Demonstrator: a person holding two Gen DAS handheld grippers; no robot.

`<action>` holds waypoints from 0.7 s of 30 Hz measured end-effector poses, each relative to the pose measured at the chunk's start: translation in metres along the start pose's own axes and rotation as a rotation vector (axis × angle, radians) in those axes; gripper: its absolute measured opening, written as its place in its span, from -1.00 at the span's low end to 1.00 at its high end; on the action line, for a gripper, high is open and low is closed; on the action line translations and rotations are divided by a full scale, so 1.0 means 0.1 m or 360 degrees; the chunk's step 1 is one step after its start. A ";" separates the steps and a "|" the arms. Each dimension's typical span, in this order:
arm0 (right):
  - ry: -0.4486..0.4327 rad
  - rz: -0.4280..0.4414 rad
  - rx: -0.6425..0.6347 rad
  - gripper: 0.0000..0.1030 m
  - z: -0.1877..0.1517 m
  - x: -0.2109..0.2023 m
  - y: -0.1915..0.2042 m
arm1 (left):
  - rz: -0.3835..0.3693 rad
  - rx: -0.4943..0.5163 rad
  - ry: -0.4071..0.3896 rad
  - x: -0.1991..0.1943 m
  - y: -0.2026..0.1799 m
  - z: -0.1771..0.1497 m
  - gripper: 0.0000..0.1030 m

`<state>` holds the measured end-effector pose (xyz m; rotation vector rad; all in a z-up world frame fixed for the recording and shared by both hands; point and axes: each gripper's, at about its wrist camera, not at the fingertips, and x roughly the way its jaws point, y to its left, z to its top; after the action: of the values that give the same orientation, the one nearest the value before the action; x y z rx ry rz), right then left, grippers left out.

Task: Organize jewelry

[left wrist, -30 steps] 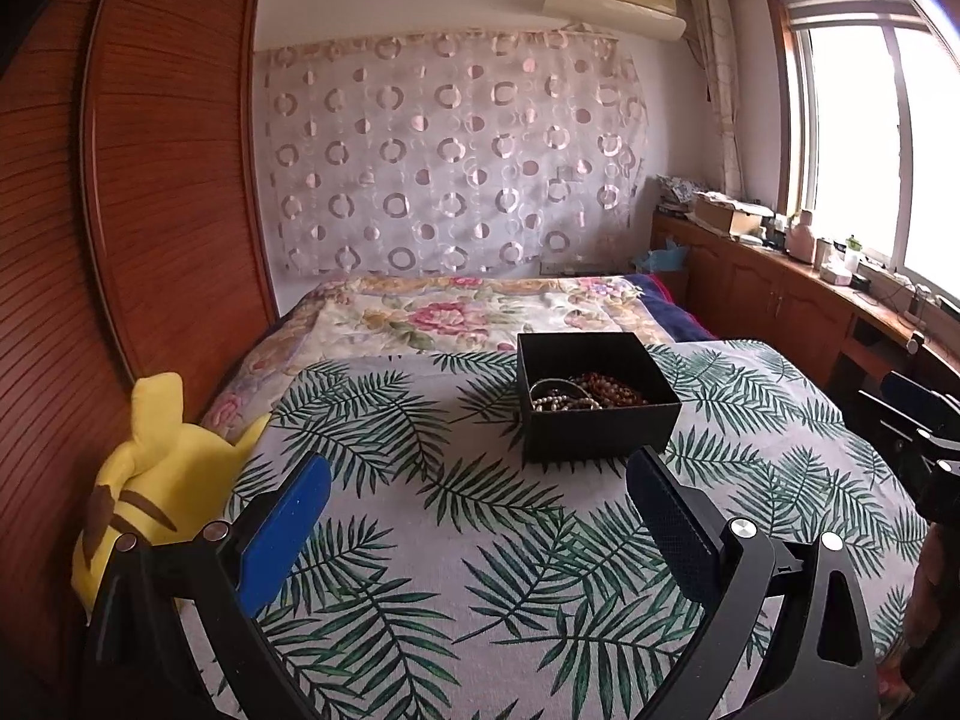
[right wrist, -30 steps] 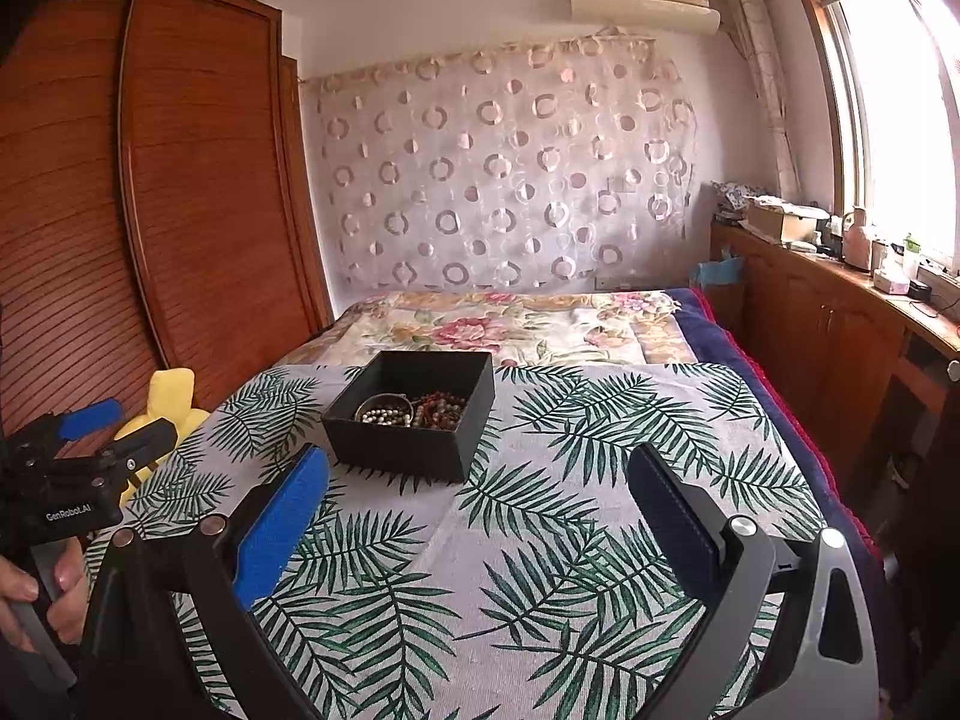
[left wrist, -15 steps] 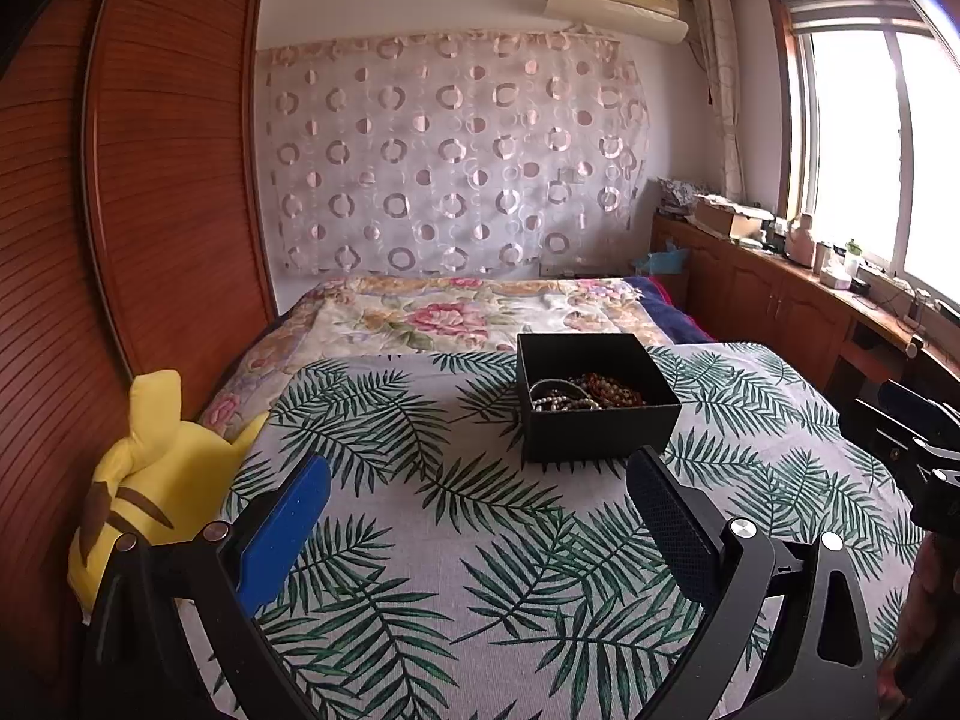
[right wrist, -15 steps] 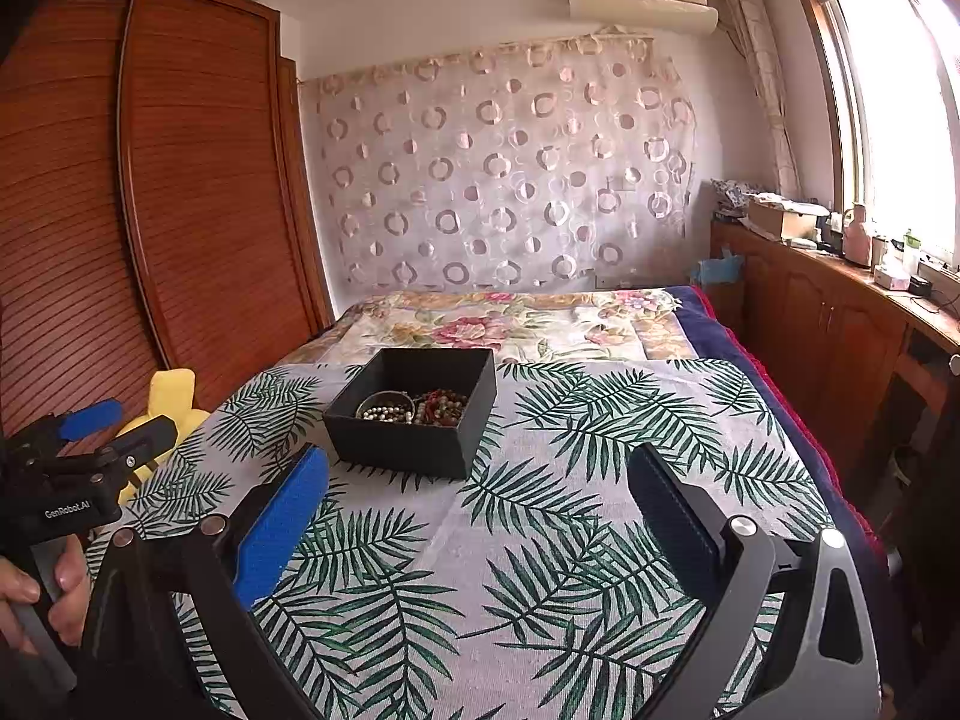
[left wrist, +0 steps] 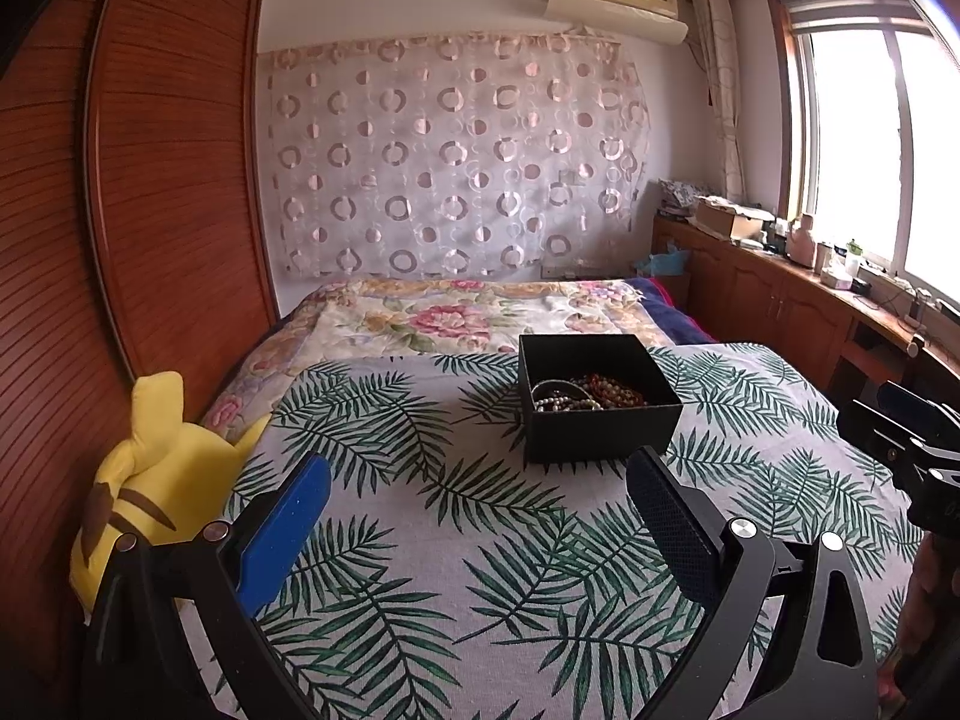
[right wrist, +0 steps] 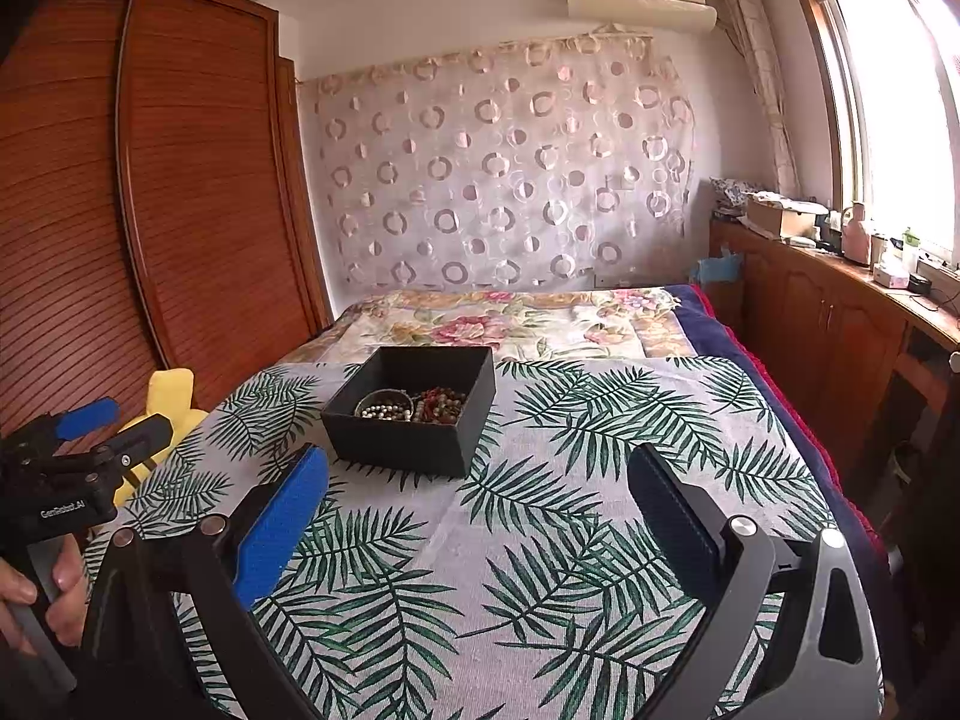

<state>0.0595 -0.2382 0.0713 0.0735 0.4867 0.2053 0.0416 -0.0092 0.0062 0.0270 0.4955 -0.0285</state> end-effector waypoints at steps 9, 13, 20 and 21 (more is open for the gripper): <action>0.0004 0.0004 0.0002 0.95 0.00 0.00 -0.01 | 0.0003 -0.0002 -0.0012 0.00 0.01 0.03 0.85; 0.0002 0.0003 0.0000 0.95 0.00 0.00 -0.01 | 0.0004 -0.0004 -0.0022 -0.02 0.00 0.03 0.85; 0.0004 0.0004 0.0001 0.95 -0.01 0.01 -0.01 | 0.0003 -0.0004 -0.0024 -0.02 0.00 0.03 0.85; 0.0003 0.0005 0.0001 0.95 0.00 0.00 -0.01 | 0.0003 -0.0004 -0.0023 -0.01 0.00 0.03 0.85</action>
<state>0.0599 -0.2389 0.0710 0.0744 0.4884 0.2081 0.0418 -0.0089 0.0097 0.0249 0.4810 -0.0264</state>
